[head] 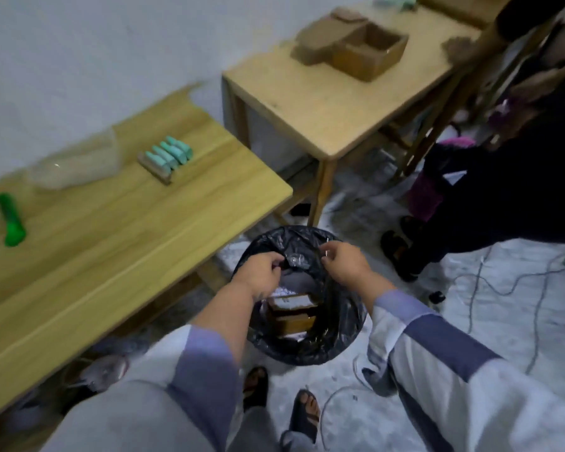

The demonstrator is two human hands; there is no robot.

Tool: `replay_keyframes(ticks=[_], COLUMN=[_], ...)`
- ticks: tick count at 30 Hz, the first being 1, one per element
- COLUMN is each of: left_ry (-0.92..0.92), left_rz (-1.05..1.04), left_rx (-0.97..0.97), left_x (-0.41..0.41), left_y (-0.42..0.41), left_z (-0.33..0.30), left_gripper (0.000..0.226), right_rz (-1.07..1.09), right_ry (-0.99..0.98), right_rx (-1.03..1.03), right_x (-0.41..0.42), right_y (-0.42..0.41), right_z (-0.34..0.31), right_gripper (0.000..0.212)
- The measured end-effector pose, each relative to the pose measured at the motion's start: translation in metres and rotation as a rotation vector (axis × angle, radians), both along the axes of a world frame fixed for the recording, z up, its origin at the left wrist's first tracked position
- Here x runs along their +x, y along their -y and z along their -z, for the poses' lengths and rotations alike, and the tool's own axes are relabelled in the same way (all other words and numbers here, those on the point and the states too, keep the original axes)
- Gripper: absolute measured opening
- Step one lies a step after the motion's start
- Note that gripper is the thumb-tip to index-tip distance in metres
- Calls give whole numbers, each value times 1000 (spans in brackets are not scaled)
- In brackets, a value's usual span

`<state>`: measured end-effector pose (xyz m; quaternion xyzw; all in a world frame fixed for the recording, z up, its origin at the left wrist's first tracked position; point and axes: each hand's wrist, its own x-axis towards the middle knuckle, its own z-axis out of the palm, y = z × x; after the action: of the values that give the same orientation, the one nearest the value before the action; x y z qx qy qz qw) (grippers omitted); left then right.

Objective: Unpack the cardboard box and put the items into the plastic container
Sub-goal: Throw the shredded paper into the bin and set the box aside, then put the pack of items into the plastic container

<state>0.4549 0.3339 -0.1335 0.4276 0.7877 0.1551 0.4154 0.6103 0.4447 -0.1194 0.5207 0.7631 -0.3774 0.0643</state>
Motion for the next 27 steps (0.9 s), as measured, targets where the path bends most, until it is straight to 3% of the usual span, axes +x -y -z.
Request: replay_keyframes(ticks=[6,12,20,27], left_ry=[-97,-228,-320,-335], left_rz=[-162,-285,-500,-546], left_rx=[189,246,266,230], left_x=[-19,-67,-154,-263], left_y=[14,53,108,121], left_z=[-84,-124,-133,-119], left_gripper=[34,34,33,34], right_rz=[-153,-315,-497,-462], right_ry=[-96,-195,-167,-95], right_rx=[148,190,256,280], right_x=[-33,-85,-181,-285], right_y=[2,21,46,41], right_z=[-90,-135,-149,-133], right_gripper=[36,33,35,38])
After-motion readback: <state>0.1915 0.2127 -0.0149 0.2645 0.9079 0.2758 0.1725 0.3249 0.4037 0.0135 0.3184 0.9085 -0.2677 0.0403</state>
